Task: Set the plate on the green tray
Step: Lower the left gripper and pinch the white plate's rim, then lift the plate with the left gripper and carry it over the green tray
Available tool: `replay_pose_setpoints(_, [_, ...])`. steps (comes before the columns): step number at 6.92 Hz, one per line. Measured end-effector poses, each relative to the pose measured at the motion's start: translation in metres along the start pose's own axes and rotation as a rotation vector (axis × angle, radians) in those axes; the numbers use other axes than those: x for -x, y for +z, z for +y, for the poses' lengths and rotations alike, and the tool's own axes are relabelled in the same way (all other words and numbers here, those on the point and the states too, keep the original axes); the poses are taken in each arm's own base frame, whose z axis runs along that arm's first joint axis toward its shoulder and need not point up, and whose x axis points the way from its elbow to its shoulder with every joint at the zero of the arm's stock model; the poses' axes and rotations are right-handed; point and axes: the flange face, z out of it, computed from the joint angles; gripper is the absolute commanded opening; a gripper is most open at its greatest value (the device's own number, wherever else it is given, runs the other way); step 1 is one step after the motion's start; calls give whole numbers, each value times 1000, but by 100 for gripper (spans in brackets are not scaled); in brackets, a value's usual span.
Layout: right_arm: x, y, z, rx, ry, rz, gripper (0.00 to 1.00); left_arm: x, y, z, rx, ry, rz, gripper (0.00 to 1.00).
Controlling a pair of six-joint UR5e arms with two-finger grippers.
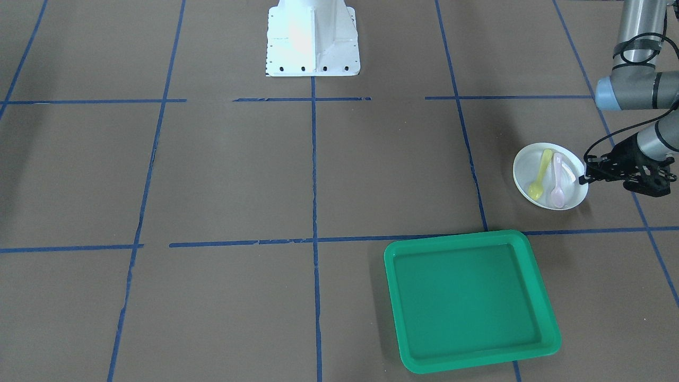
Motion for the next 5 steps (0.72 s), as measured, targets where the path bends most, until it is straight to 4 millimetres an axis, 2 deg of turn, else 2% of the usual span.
replay_pose_setpoints(3, [0, 0, 0, 0, 0, -1, 100, -3, -38, 4, 52, -57, 212, 0])
replay_pose_setpoints(4, [0, 0, 0, 0, 0, -1, 100, -9, -55, -2, 38, -67, 234, 0])
replay_pose_setpoints(5, [0, 0, 0, 0, 0, -1, 100, -24, -72, -19, 20, -94, 239, 0])
